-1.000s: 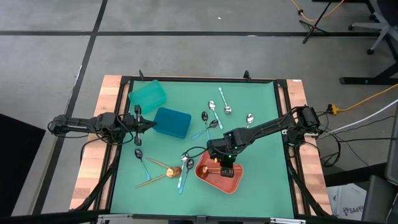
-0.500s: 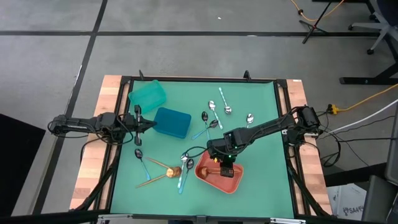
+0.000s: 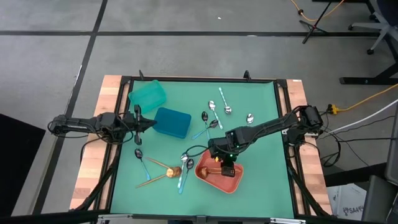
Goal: Sort silverware by color (type)
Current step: Put the blue spoon into the transparent green bin
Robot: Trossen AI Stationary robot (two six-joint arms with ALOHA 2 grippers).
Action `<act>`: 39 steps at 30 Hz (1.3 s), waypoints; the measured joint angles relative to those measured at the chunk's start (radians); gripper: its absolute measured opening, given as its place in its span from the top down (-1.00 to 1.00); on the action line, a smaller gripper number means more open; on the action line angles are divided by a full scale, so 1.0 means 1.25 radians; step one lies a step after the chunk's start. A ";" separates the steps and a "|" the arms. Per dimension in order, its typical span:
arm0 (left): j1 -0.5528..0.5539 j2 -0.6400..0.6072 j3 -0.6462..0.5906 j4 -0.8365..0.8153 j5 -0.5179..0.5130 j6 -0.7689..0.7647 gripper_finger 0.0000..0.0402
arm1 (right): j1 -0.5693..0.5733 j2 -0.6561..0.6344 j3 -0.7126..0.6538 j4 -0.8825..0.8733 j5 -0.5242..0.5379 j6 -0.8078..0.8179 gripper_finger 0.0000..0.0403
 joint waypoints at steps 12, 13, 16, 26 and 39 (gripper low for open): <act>0.000 0.000 0.000 0.116 0.006 -0.109 0.61 | 0.001 -0.155 0.000 -0.101 0.215 -0.053 0.35; 0.000 0.000 0.000 0.123 0.008 -0.129 0.56 | 0.001 -0.167 0.000 -0.109 0.239 -0.060 0.35; 0.000 0.001 0.006 0.131 0.008 -0.201 0.46 | 0.001 -0.201 0.000 -0.146 0.303 -0.081 0.35; -0.004 0.076 0.072 0.133 -0.007 -0.347 0.47 | 0.001 -0.294 0.000 -0.249 0.449 -0.112 0.35; -0.032 0.385 0.275 0.051 -0.037 -0.515 0.49 | 0.000 -0.481 -0.180 -0.198 0.530 -0.105 0.35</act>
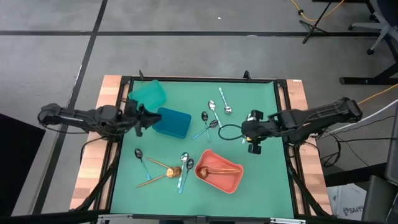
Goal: Sort silverware by color (type)
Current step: Put the blue spoon into the transparent green bin
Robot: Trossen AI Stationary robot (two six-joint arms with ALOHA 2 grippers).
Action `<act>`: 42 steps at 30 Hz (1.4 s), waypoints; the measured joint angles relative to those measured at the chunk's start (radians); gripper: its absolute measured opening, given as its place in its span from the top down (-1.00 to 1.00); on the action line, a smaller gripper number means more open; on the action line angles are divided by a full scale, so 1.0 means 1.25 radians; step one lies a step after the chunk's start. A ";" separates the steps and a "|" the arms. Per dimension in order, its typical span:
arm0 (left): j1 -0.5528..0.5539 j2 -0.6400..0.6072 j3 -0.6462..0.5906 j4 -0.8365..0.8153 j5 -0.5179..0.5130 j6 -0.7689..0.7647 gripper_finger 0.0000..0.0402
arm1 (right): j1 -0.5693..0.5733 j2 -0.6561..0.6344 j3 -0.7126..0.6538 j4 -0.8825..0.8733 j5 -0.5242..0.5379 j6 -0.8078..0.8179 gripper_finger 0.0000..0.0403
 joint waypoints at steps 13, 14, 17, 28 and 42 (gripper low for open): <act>-0.124 0.377 0.369 -0.638 0.175 -0.627 0.49 | 0.000 -0.021 -0.040 0.039 -0.005 -0.006 0.35; -0.137 0.403 0.379 -0.655 0.201 -0.665 0.49 | 0.000 -0.021 -0.040 0.039 -0.005 -0.010 0.35; -0.183 0.476 0.385 -0.679 0.255 -0.766 0.49 | 0.000 -0.021 -0.040 0.038 -0.006 -0.021 0.35; -0.338 0.694 0.385 -0.678 0.316 -0.981 0.49 | 0.000 -0.021 -0.040 0.038 -0.006 -0.031 0.35; -0.452 0.805 0.385 -0.753 0.310 -1.164 0.49 | 0.000 -0.020 -0.040 0.038 -0.006 -0.049 0.35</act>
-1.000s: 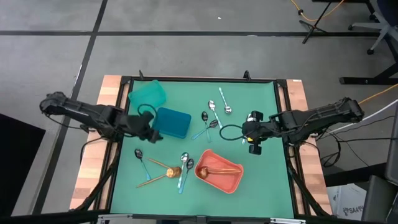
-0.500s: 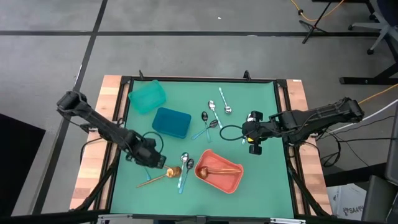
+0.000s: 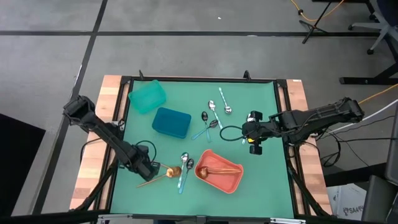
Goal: Sort silverware by color (type)
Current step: Put the blue spoon into the transparent green bin
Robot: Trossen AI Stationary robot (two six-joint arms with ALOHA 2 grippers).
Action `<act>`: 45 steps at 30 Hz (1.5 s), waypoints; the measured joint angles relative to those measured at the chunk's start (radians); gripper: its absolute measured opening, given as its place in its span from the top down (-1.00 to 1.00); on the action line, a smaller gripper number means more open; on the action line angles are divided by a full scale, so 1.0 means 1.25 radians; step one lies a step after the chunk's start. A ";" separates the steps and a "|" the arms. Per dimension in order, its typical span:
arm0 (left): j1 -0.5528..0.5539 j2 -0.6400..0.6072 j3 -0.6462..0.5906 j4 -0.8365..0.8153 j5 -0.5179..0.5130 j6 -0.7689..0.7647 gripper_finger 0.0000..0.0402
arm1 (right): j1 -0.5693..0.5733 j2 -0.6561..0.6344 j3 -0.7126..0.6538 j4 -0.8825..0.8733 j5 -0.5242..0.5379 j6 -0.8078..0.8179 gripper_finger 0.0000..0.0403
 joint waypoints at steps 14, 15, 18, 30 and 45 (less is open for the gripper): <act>-0.012 0.084 0.000 -0.012 -0.059 -0.021 0.49 | 0.000 0.000 0.000 0.000 0.000 0.000 0.35; -0.012 0.091 -0.001 -0.012 -0.061 -0.021 0.49 | 0.000 0.000 0.000 0.000 0.000 0.001 0.35; -0.012 0.111 -0.001 -0.013 -0.063 -0.020 0.49 | 0.000 0.000 0.000 0.000 -0.001 0.001 0.35; -0.012 0.124 0.002 -0.011 -0.063 -0.020 0.57 | 0.000 0.000 0.000 0.001 -0.001 0.001 0.35; -0.011 0.125 0.001 -0.012 -0.064 -0.018 0.97 | 0.000 0.000 0.000 0.001 -0.001 0.001 0.35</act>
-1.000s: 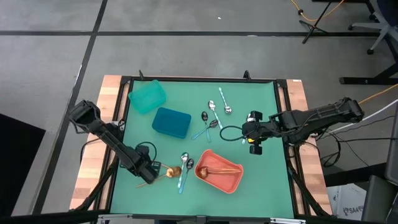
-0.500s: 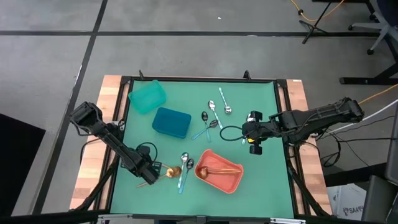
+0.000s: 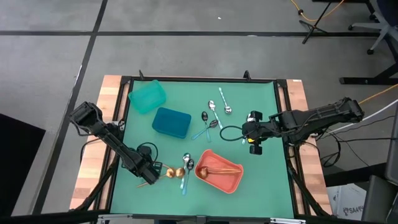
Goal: Sort silverware by color (type)
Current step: Put the blue spoon into the transparent green bin
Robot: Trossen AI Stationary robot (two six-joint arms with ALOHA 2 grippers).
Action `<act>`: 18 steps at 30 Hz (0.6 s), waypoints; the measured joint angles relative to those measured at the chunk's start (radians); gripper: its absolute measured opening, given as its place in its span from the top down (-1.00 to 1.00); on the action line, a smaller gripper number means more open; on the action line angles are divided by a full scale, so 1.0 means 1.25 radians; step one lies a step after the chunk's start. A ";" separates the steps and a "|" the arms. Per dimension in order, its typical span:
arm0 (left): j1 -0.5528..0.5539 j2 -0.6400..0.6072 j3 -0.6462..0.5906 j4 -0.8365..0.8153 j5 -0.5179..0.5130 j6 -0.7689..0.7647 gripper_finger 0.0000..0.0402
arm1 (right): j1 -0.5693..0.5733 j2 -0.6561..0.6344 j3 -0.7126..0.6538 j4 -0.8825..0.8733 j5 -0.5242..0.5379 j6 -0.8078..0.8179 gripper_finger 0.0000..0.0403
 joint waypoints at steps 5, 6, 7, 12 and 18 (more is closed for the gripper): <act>0.000 0.000 0.000 -0.001 0.001 0.023 0.97 | 0.000 0.000 0.000 0.000 0.000 0.000 0.35; 0.000 0.000 0.000 -0.002 0.002 0.025 0.97 | 0.000 0.000 0.000 0.000 0.000 0.000 0.35; 0.000 -0.002 -0.001 -0.001 0.003 0.025 0.97 | 0.000 0.000 0.000 0.000 0.000 0.000 0.35; 0.000 -0.030 -0.005 -0.014 0.012 0.049 0.97 | 0.000 0.000 0.000 0.000 0.000 0.000 0.35; -0.002 -0.086 -0.005 -0.021 0.004 0.092 0.97 | 0.000 0.000 0.000 0.000 0.000 0.000 0.35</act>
